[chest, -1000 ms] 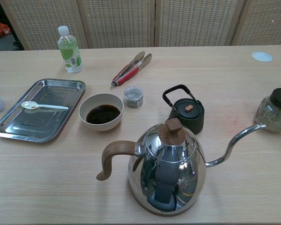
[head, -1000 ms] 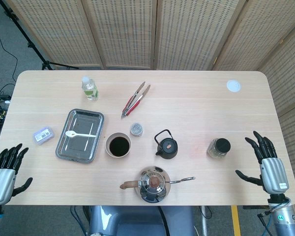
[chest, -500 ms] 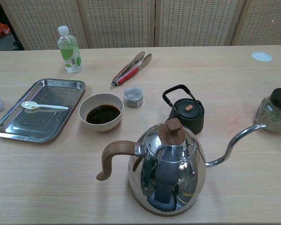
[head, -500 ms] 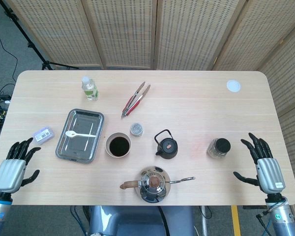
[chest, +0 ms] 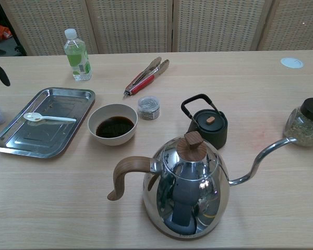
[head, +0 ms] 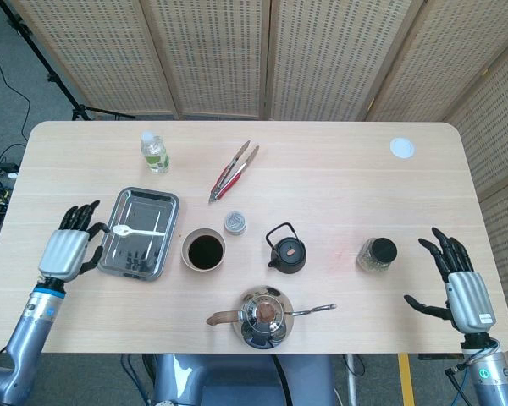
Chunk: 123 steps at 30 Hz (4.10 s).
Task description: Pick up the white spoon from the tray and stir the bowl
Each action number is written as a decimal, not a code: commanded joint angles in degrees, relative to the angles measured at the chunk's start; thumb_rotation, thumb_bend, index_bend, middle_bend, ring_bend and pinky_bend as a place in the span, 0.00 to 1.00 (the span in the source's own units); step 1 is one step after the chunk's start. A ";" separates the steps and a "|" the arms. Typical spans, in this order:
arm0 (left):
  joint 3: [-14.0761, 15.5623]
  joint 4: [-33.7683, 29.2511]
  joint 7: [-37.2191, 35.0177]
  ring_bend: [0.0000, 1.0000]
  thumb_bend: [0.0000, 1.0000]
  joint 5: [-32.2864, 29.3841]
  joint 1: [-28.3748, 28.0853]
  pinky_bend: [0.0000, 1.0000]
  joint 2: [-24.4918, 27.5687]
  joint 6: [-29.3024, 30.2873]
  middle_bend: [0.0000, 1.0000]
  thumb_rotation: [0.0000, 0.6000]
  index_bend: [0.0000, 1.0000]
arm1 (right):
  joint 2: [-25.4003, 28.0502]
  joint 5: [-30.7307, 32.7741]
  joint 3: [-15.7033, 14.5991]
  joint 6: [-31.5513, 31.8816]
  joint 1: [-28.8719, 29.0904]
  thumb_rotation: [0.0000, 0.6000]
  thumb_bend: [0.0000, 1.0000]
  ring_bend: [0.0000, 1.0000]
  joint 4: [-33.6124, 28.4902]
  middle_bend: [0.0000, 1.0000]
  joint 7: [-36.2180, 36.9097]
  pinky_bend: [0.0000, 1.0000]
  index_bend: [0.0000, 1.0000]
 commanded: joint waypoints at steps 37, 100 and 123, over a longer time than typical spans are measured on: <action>-4.35 24.89 -4.62 0.00 0.34 -12.14 -15.51 0.00 -19.20 -15.89 0.00 1.00 0.50 | -0.14 3.17 0.97 -3.34 1.01 1.00 0.00 0.00 2.29 0.00 3.27 0.00 0.11; -2.88 40.74 -7.22 0.00 0.41 -12.38 -19.10 0.00 -29.33 -20.50 0.00 1.00 0.51 | 0.00 2.46 0.67 -3.12 1.12 1.00 0.00 0.00 3.30 0.00 5.51 0.00 0.11; -3.46 37.92 -9.86 0.00 0.44 -10.70 -17.49 0.00 -26.58 -16.72 0.00 1.00 0.69 | 0.10 2.23 0.47 -3.13 1.09 1.00 0.00 0.00 3.32 0.00 5.97 0.00 0.11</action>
